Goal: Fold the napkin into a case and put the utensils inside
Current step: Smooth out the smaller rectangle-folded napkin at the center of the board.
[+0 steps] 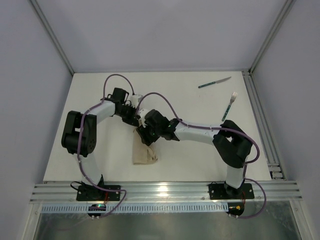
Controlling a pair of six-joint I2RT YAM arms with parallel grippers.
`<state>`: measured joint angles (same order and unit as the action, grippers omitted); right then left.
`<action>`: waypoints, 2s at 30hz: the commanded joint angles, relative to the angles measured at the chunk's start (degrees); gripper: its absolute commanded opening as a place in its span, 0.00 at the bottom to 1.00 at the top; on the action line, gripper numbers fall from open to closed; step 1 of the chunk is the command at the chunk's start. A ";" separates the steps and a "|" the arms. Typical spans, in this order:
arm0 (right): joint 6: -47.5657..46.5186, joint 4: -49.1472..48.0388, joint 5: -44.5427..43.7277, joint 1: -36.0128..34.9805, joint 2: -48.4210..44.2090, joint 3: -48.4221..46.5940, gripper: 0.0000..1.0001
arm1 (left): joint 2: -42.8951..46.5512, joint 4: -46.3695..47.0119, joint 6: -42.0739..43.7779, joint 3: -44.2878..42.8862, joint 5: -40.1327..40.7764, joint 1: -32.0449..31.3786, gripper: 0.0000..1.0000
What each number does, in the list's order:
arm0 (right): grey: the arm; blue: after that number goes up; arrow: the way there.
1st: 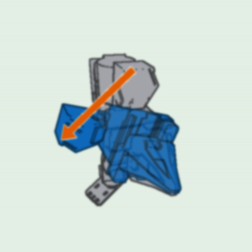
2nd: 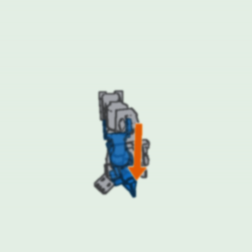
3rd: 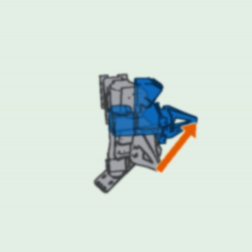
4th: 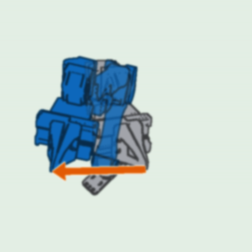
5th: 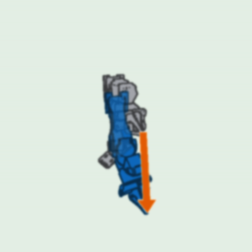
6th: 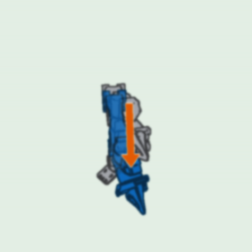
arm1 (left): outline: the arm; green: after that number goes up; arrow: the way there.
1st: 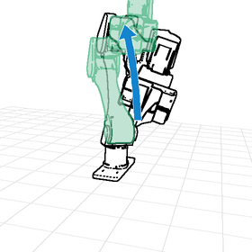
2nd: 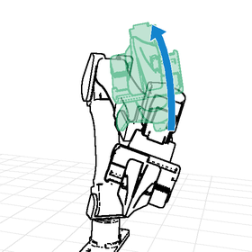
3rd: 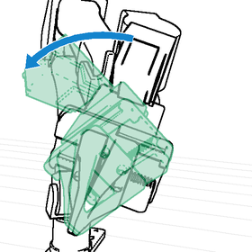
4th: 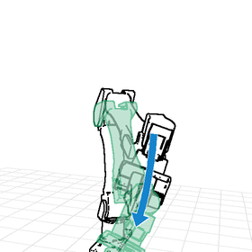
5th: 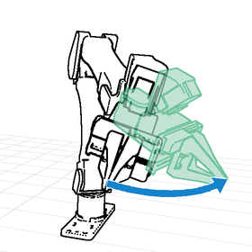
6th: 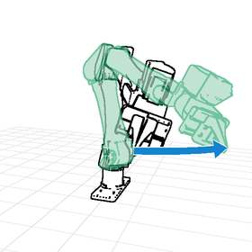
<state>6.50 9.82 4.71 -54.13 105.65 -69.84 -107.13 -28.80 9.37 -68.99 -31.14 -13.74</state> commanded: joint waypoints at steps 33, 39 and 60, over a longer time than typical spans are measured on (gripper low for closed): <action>-1.76 4.41 3.46 -1.15 10.90 -13.49 0.04 | 1.66 0.58 -2.86 -1.14 -3.67 -0.59 0.00; -1.67 3.45 3.64 -0.80 12.04 -11.02 0.04 | 0.17 1.46 -4.53 -1.94 -5.16 -0.68 0.00; -3.07 2.21 6.19 0.51 2.21 -10.66 0.48 | -4.14 -4.96 1.18 -2.82 -2.00 -2.26 0.06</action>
<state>5.13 12.64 11.46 -54.04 114.96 -80.29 -110.28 -30.87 8.64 -70.94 -34.37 -15.27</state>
